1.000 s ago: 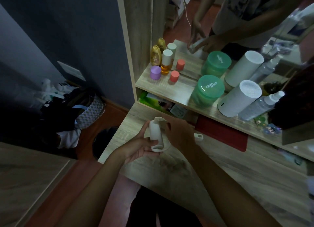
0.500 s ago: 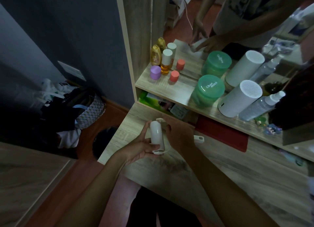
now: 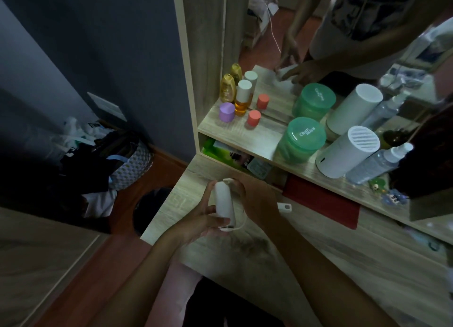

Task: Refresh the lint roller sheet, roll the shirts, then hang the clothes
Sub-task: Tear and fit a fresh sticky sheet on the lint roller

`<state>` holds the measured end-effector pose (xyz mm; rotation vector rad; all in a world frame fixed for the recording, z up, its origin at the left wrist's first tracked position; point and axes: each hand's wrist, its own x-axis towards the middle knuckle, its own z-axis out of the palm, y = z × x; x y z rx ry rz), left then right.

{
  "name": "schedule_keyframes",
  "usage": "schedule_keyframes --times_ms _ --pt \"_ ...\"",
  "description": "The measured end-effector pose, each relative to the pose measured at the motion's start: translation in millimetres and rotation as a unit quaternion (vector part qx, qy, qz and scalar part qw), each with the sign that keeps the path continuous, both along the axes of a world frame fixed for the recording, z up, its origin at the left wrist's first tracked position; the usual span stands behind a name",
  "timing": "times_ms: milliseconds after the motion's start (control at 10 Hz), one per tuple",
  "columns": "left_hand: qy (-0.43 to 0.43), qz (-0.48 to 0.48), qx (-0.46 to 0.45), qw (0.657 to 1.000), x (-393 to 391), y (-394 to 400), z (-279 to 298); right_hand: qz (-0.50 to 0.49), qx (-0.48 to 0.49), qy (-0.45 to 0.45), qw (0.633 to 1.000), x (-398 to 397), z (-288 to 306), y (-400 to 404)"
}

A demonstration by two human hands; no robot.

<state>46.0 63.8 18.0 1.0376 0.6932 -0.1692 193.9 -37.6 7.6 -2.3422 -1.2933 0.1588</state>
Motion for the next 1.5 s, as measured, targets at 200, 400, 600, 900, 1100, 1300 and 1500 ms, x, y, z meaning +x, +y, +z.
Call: schedule_keyframes --times_ms 200,400,600,900,1100,1300,1500 --pt "0.013 -0.028 0.081 0.996 3.6 5.7 4.4 -0.035 -0.013 -0.034 0.999 -0.3 -9.8 3.5" --pt "0.037 -0.084 0.147 0.985 6.1 3.7 11.7 -0.033 -0.064 -0.026 0.997 -3.5 -10.3 8.9" --pt "0.029 -0.092 0.153 0.984 2.0 6.7 12.8 0.039 -0.038 0.001 0.999 1.4 -5.6 0.3" --pt "0.072 -0.131 0.223 0.963 4.1 8.1 3.8 0.026 -0.026 0.13 0.991 -2.6 10.4 -3.5" --pt "0.064 -0.23 0.092 0.967 10.5 -2.8 2.5 0.024 -0.015 0.177 0.984 -10.4 9.4 -3.4" --pt "0.003 -0.116 0.337 0.934 -7.6 -1.4 -4.8 0.037 -0.037 0.183 0.982 -8.7 12.8 1.5" --pt "-0.117 -0.461 -0.149 0.867 -0.5 16.5 -38.9 0.026 -0.162 0.224 0.961 -8.6 12.9 9.3"
